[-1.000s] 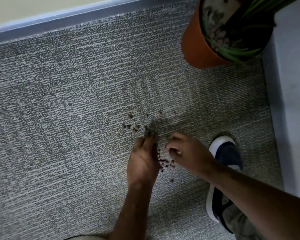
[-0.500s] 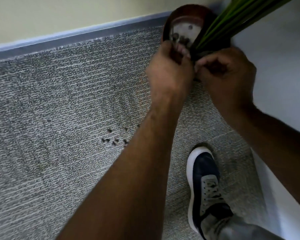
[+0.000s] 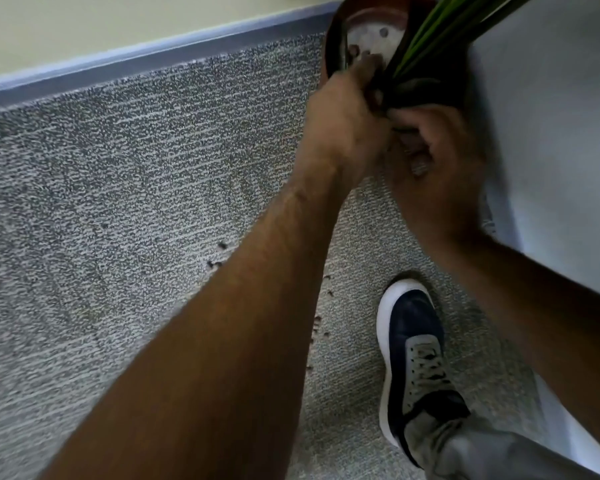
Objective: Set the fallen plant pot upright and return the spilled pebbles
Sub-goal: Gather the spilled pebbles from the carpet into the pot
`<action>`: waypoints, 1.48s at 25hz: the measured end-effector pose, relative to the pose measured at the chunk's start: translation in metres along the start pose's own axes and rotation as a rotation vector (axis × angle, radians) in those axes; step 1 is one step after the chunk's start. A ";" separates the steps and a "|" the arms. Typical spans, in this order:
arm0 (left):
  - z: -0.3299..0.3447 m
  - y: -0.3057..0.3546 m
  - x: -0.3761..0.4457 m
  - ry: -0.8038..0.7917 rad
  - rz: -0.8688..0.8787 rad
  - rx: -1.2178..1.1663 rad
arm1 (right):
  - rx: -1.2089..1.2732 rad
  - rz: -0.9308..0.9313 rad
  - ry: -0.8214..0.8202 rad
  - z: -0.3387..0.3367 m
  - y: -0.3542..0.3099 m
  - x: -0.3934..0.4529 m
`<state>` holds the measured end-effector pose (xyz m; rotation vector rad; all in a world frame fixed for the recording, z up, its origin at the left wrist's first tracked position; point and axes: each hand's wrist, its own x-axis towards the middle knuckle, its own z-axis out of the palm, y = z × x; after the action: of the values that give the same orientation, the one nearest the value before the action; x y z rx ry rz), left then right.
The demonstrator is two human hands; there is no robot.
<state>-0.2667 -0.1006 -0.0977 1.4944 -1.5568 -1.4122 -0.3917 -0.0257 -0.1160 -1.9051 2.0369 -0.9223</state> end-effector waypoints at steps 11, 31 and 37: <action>-0.022 -0.185 -0.264 0.061 -0.791 0.412 | -0.120 0.605 -1.071 0.029 -0.005 -0.169; -0.008 -0.204 -0.283 0.105 -0.640 0.281 | -0.423 -0.144 -1.076 0.064 -0.045 -0.201; -0.009 -0.200 -0.261 -0.039 -0.741 0.299 | -0.500 -0.030 -1.119 0.100 -0.055 -0.183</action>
<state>-0.1285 0.1761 -0.2099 2.4035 -1.3258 -1.6323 -0.2651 0.1210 -0.2113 -1.9353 1.5334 0.6508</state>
